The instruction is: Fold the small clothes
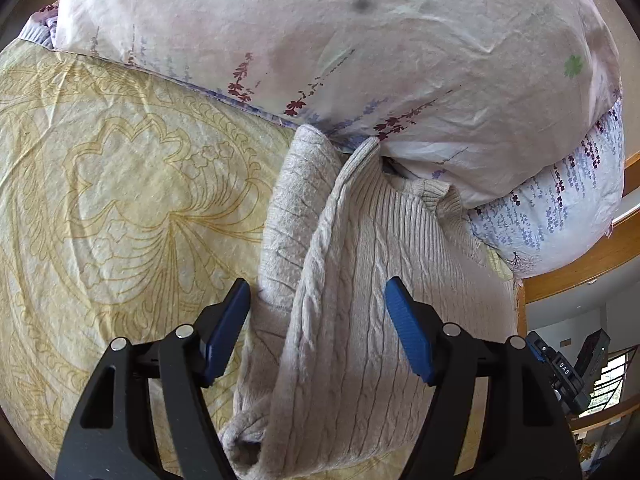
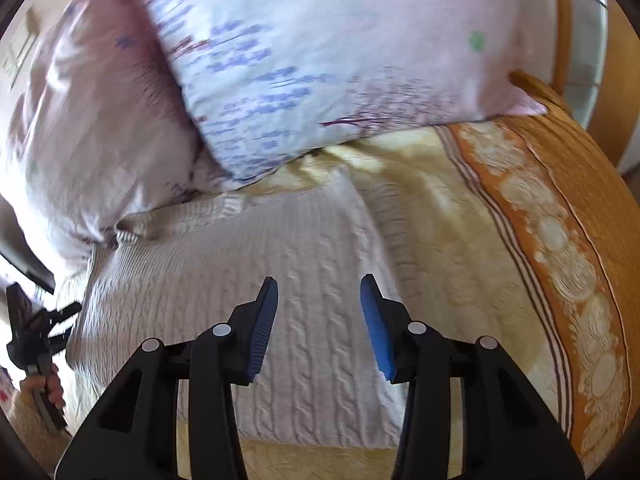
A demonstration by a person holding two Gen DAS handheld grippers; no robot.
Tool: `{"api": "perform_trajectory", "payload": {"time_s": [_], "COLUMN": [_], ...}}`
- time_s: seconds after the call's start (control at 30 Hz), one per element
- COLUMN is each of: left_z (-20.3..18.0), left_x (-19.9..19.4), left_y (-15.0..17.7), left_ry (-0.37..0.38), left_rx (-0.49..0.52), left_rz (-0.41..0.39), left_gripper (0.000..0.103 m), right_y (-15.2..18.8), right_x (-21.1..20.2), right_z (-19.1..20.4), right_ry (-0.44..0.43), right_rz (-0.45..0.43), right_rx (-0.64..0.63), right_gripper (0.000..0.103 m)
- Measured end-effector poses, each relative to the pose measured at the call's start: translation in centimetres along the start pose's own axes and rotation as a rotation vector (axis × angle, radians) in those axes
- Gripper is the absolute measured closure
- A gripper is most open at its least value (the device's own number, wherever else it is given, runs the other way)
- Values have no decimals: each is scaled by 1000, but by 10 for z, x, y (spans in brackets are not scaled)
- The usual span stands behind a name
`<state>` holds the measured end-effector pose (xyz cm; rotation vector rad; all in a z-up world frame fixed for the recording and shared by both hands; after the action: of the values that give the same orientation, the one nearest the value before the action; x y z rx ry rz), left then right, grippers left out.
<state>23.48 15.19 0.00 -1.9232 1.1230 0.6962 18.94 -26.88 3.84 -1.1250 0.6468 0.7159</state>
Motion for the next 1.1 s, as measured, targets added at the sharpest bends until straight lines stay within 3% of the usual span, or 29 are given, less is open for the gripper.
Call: {"api": "perform_trajectory", "payload": {"time_s": [0.23,0.3,0.33,0.53,0.77,0.9,0.93,1.1], "left_z": [0,2,3,7,25,16,14,7], "left_x": [9,10,10,16,19,23,24,26], "left_y": [-12,-16,-17,-26,-23,-16,-15,-13], "left_ry": [49,64,68,137,225,214,207,195], "left_rx": [2,-3,-6,-9,-116,-106,-102,-117], "left_rz": [21,27,28,67,111,119,124,114], "left_gripper": [33,33,33,34,58,67,74,77], "right_y": [4,13,16,18,21,20,19,20], "right_x": [49,62,62,59,58,60,60,58], "right_z": [78,84,87,81,84,84,84,84], "right_ry": [-26,16,24,-12,0,-2,-3,-5], "right_rz": [97,145,124,129,118,120,121,122], "right_rx": [-268,-294,-308,-286,-308,-316,-316,-317], "right_gripper": [58,54,53,50,46,46,46,45]}}
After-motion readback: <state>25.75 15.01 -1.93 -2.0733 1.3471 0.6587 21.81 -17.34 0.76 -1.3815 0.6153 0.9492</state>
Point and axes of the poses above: each gripper's, at about its wrist camera, not at the fingertips, and x roughly the way its jaws point, z to its left, y to its underside, the point moved 1 cm from there along x, roughly the way its jaws point, and after that the axes turned 2 degrees about -y, right-handed, at the moved point
